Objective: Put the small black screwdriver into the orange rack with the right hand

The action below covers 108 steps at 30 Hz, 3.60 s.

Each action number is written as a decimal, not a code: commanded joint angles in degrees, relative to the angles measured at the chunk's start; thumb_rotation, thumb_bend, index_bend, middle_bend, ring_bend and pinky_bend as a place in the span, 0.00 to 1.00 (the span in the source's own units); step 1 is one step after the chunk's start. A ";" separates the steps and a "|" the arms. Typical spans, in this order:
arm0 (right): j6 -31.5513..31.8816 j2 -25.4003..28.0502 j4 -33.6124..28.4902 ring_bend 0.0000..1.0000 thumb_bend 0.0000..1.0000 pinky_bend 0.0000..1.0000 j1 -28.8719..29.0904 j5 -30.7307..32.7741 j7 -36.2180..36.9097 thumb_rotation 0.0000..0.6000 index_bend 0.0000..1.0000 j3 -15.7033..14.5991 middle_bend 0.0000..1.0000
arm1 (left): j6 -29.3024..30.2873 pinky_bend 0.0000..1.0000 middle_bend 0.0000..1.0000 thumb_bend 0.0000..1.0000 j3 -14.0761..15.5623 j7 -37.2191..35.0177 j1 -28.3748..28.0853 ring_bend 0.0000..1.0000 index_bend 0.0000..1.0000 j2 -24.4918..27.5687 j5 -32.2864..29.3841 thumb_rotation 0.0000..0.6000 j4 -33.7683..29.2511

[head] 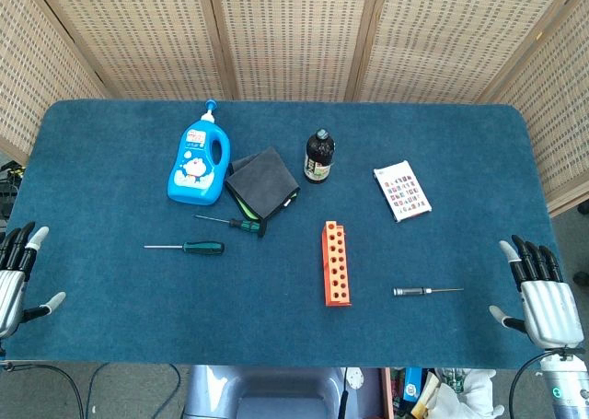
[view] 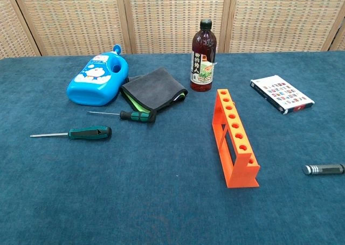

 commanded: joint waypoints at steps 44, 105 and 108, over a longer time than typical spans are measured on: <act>-3.47 -5.17 -3.78 0.00 0.13 0.00 4.42 -7.26 3.49 1.00 0.31 -1.23 0.00 | 0.91 0.00 0.00 0.00 0.14 0.34 0.37 0.00 0.00 0.70 0.93 1.00 -1.39; -27.23 -17.86 10.22 0.00 0.29 0.00 15.47 12.59 4.52 1.00 0.41 -0.35 0.00 | -0.34 0.00 0.00 0.00 0.53 1.41 -0.36 0.00 0.00 0.15 1.51 1.00 -1.47; -27.23 -18.58 11.33 0.00 0.29 0.00 15.44 12.54 5.71 1.00 0.42 -0.30 0.00 | -0.28 0.00 0.00 0.00 0.51 1.55 -0.36 0.00 0.00 0.10 1.52 1.00 -1.48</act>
